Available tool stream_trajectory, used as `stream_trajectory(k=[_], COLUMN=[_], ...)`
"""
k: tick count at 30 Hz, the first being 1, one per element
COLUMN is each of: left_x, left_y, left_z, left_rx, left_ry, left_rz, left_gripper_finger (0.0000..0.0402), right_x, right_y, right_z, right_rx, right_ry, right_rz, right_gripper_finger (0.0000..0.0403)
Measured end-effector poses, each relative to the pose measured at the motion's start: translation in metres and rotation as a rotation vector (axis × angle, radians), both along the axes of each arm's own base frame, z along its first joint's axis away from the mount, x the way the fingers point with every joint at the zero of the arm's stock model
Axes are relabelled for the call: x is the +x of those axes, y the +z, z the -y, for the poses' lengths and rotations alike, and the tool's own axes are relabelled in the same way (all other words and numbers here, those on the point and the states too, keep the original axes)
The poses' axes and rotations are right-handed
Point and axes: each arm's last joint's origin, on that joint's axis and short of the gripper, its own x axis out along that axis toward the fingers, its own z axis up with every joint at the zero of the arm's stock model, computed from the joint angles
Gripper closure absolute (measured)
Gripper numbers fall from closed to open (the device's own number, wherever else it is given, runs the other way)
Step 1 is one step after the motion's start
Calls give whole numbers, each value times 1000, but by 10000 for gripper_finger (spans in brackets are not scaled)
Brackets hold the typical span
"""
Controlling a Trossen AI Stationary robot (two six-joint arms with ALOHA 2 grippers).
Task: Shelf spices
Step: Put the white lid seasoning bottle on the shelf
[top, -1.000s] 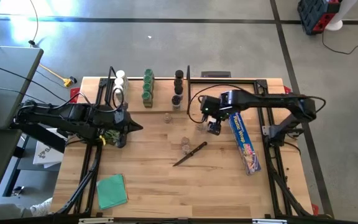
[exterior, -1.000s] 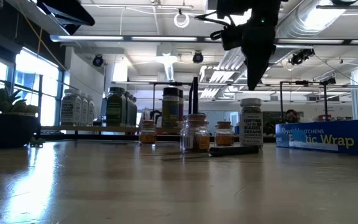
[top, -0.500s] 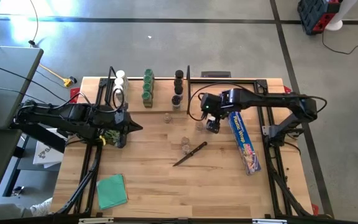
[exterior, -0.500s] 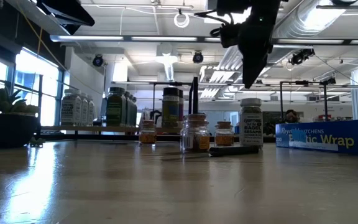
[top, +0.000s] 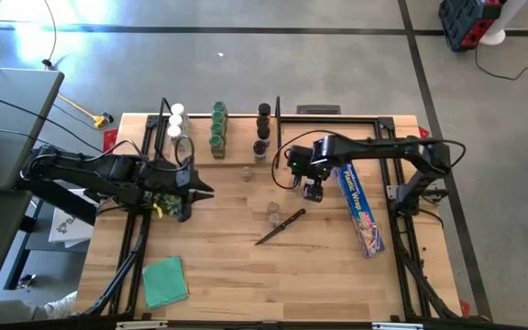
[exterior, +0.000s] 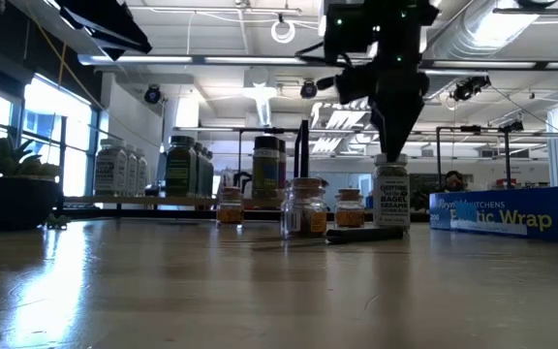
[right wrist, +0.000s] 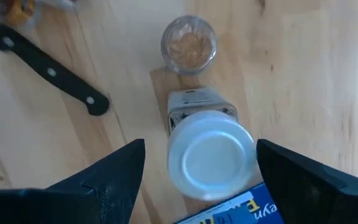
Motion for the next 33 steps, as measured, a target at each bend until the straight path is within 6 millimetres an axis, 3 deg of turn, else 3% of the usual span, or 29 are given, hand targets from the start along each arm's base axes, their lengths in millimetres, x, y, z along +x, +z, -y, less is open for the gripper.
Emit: stream_trajectory(k=[5,9,12,16,20,27,33], left_x=[6,3,-3,-10,-13,-6,-4], left_y=[-3,2,10,21,25,18,13], left_z=[3,6,9,12,15,16,12], left_rx=[53,96,112,135,163,197,253], left_ry=[-41,-93,-140,-188,-225,-178,-51], left_rz=[-13,31,92,193,234,297,304], left_gripper_finger=[291,278,278,277,277,277,269], right_x=[8,11,10,9,12,22,41], right_y=[-20,-30,-31,-29,-24,29,91], right_z=[3,3,4,5,2,-10,-39], right_rx=[10,13,-12,-43,-42,-44,-61], right_ry=[30,48,47,42,49,16,60], right_rz=[-70,-102,-119,-126,-123,-94,153], right_gripper_finger=[101,111,145,219,221,221,221])
